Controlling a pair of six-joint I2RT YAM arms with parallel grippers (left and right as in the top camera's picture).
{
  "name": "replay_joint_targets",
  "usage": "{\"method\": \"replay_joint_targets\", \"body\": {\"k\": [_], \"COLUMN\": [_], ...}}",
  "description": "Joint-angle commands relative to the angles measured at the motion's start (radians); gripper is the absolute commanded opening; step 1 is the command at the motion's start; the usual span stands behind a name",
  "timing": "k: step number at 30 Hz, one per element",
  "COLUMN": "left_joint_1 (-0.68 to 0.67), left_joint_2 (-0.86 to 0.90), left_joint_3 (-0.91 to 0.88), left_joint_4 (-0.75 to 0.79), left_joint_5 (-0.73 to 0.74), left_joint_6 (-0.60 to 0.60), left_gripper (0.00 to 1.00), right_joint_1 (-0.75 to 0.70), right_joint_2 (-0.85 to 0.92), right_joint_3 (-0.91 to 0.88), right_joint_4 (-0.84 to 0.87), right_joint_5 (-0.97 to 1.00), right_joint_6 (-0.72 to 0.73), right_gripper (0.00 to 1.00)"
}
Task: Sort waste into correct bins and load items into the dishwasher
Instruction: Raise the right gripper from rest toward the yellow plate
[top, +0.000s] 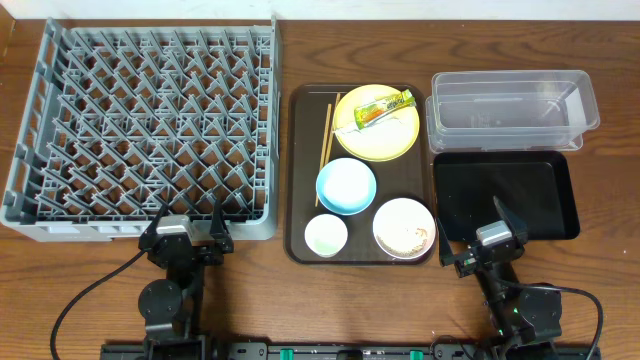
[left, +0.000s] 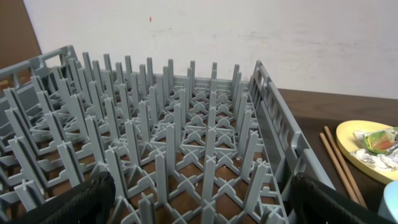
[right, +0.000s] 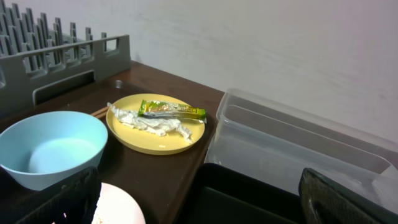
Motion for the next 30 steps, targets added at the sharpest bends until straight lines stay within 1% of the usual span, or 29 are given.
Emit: {"method": "replay_joint_targets", "body": {"k": [1, 30], "left_joint_1": [0.004, 0.004], "left_joint_2": [0.000, 0.000], "left_joint_3": [-0.011, -0.011], "left_joint_4": [-0.042, -0.042], "left_joint_5": [0.014, 0.014], "left_joint_6": [-0.006, -0.006], "left_gripper": [0.91, 0.91], "right_joint_1": [0.016, 0.016], "right_joint_2": [-0.005, -0.005], "right_joint_3": [-0.002, -0.002], "right_joint_4": [-0.004, 0.012], "right_joint_5": [0.003, -0.005], "right_joint_6": [0.015, 0.015], "right_gripper": [0.99, 0.99]}}
